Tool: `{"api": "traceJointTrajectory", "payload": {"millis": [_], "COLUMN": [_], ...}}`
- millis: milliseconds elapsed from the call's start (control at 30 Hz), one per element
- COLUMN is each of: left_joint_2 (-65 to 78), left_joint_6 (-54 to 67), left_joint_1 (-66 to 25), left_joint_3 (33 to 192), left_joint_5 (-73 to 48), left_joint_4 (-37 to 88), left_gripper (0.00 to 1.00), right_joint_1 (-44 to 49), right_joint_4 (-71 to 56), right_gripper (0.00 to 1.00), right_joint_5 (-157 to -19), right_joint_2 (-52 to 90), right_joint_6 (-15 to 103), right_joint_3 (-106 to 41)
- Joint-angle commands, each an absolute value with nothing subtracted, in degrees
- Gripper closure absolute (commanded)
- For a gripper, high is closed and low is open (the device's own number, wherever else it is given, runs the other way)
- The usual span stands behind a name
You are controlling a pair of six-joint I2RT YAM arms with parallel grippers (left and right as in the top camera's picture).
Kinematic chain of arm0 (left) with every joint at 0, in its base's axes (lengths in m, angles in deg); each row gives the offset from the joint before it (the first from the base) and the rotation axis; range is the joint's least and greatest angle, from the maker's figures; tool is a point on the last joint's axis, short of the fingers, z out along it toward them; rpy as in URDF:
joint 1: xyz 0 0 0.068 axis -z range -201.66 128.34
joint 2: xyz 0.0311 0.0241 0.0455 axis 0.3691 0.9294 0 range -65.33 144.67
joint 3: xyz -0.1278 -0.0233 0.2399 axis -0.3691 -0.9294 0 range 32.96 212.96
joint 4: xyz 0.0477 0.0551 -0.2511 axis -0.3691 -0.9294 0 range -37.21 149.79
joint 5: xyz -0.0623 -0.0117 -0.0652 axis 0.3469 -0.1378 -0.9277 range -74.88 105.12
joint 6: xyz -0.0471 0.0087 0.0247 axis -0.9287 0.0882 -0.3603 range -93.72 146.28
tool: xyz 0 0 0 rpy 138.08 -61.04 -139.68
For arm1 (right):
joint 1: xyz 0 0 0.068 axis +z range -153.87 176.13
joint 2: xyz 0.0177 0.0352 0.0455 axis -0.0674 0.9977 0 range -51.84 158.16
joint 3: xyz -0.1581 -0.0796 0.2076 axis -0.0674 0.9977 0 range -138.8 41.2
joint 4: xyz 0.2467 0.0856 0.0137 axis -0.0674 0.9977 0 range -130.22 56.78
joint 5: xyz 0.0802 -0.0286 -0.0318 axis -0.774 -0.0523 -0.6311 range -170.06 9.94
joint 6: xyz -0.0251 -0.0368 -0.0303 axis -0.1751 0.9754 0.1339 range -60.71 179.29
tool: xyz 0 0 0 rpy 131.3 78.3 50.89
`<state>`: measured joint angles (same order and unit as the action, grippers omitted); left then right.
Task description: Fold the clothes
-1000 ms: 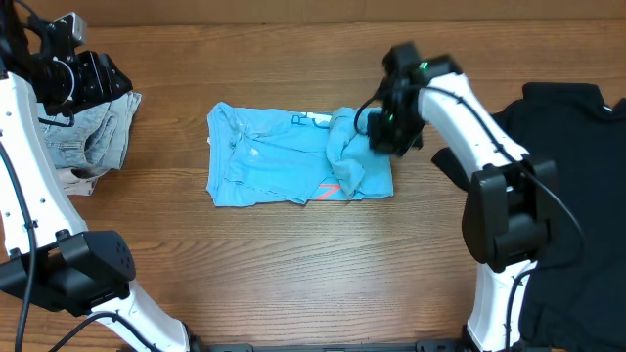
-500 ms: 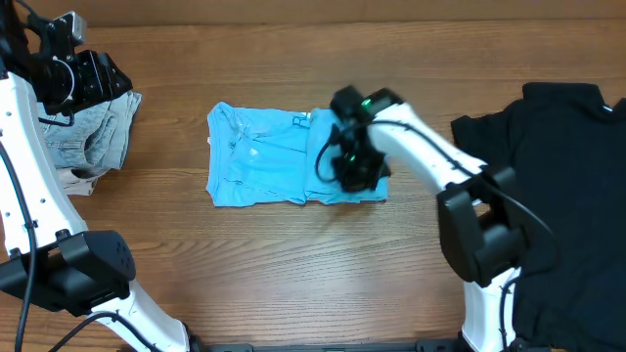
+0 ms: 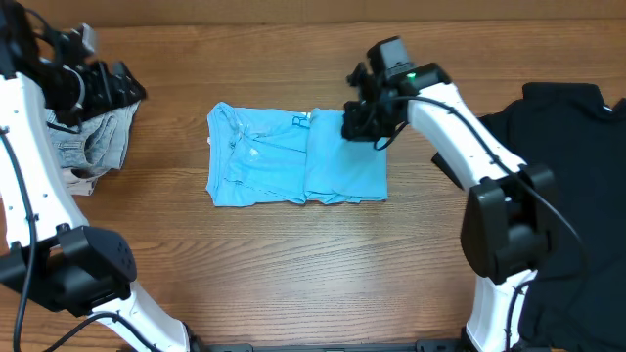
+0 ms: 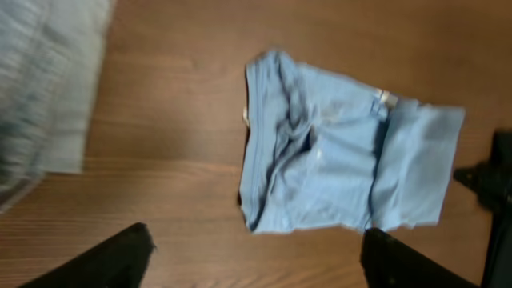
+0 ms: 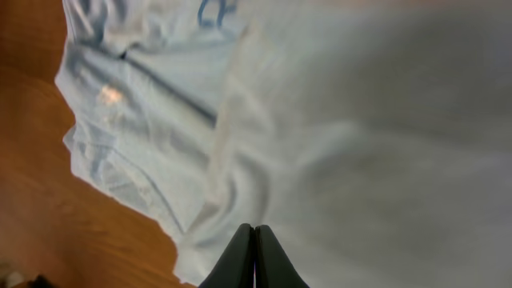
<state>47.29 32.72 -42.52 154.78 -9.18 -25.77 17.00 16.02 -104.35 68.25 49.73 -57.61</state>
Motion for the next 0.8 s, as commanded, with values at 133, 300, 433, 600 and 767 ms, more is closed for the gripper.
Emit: {"api": "traceJointTrajectory", "payload": {"millis": [133, 300, 433, 600, 767], "left_joint_2": [46.8, 46.8, 46.9, 46.9, 47.0], "left_joint_6": [40.1, 41.5, 39.5, 37.8, 34.3], "left_joint_1": [-34.8, -29.9, -28.3, -28.4, -28.4], "left_joint_3": [133.8, 122.8, 115.4, 109.6, 105.8], "left_joint_5": [-10.2, -8.4, -4.3, -5.5, -5.7], "left_joint_4": [-16.5, -2.1, 5.4, 13.4, 19.6], "left_gripper": [0.00, 0.00, 0.00, 0.00, 0.00], "right_joint_1": [20.1, 20.1, 20.1, 20.1, 20.1], "right_joint_4": [16.4, 17.7, 18.1, 17.7, 17.7], "right_gripper": [0.95, 0.93, 0.93, 0.93, 0.93], "right_joint_5": [-106.7, -106.7, -106.7, -106.7, -106.7], "right_joint_2": [73.7, 76.2, 76.8, 76.8, 76.8], "right_joint_6": [42.6, 42.5, 43.0, 43.0, 43.0], "right_joint_3": [-56.3, -56.3, -56.2, -56.2, -56.2]}}
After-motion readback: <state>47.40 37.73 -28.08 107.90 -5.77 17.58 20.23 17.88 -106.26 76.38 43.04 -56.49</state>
